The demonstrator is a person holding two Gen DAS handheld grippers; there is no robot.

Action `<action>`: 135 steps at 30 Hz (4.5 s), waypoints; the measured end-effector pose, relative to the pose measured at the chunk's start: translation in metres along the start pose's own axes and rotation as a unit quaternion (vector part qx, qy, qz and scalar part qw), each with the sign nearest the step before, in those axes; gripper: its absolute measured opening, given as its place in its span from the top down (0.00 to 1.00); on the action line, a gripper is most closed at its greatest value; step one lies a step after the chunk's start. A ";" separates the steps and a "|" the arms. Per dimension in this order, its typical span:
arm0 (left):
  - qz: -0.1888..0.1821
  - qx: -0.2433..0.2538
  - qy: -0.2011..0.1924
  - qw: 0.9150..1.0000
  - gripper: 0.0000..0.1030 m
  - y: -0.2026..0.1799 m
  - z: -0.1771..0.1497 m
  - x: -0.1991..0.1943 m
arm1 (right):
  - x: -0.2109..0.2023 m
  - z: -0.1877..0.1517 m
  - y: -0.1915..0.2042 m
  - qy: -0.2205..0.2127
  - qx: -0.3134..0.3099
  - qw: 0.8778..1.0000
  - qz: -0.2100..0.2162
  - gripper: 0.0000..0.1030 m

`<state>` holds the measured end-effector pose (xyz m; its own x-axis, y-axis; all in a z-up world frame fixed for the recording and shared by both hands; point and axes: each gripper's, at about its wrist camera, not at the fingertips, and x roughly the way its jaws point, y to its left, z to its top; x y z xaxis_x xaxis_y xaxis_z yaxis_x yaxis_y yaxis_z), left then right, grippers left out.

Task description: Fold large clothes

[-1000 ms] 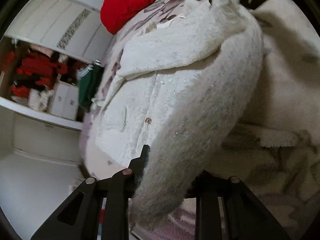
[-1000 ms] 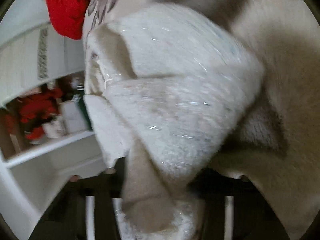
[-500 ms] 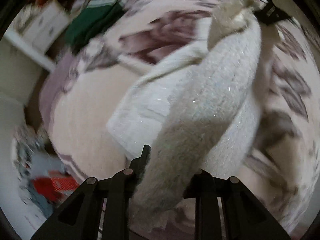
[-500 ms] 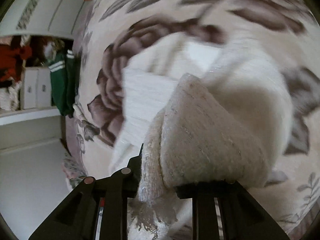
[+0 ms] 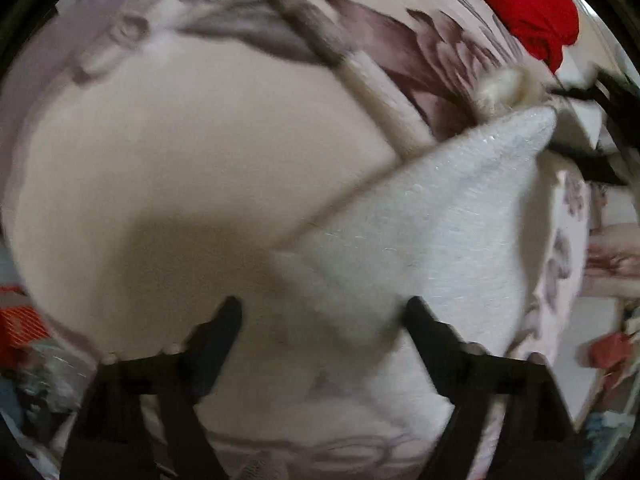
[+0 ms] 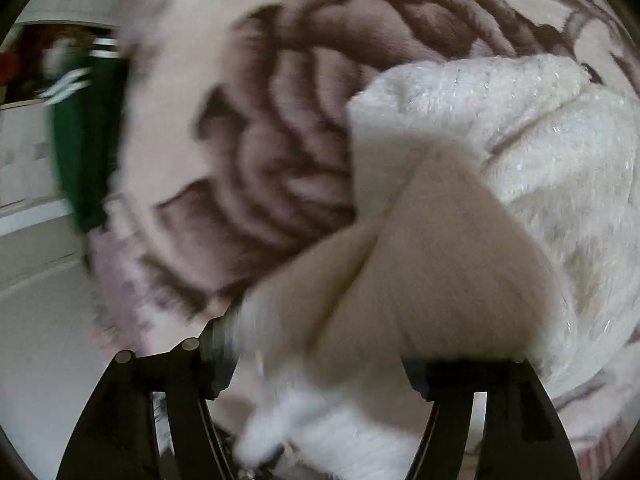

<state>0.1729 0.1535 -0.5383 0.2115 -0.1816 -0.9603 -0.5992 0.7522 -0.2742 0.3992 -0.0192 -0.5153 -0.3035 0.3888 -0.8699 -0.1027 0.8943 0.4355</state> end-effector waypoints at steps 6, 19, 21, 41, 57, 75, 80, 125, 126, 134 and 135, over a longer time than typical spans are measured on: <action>-0.015 0.004 -0.028 0.999 0.18 0.018 0.029 -0.006 | -0.017 -0.110 -0.087 -0.016 0.075 0.995 0.070 0.31; -0.059 0.012 -0.027 0.998 0.81 -0.024 -0.005 -0.013 | 0.112 -0.297 -0.171 0.008 0.232 0.964 0.128 0.78; -0.076 -0.005 -0.024 0.997 0.81 -0.023 -0.014 -0.017 | 0.093 -0.306 -0.168 -0.014 0.225 0.968 0.113 0.81; -0.191 -0.033 0.058 0.979 0.43 0.015 0.000 0.069 | 0.112 -0.289 -0.203 0.039 0.173 0.964 0.197 0.39; -0.141 0.076 -0.016 0.987 0.80 -0.032 -0.047 0.027 | 0.114 -0.317 -0.165 -0.019 0.162 0.963 0.214 0.81; -0.090 -0.019 0.067 0.994 0.42 0.006 -0.112 0.016 | 0.043 -0.382 -0.182 0.087 0.136 0.984 0.079 0.63; -0.007 0.018 -0.041 0.999 0.25 0.015 -0.100 -0.019 | -0.031 -0.304 -0.167 -0.002 0.090 0.994 0.056 0.63; -0.111 0.205 0.010 0.972 0.18 -0.144 0.051 0.070 | -0.033 -0.250 -0.205 -0.075 0.159 0.983 0.062 0.49; -0.126 0.224 0.004 0.967 0.50 -0.158 0.045 0.071 | -0.027 -0.261 -0.223 -0.072 0.185 0.978 0.066 0.49; -0.367 0.116 0.064 0.921 0.77 -0.148 0.047 0.041 | 0.009 -0.312 -0.284 -0.048 0.253 0.963 0.084 0.49; -0.367 0.091 0.073 0.923 0.77 -0.137 0.051 0.052 | 0.007 -0.314 -0.285 -0.048 0.254 0.962 0.086 0.49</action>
<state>0.3057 0.0733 -0.5477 0.3939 -0.7578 -0.5202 -0.1931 0.4851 -0.8529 0.1289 -0.3412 -0.5734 -0.1837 0.5369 -0.8234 0.4238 0.7991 0.4265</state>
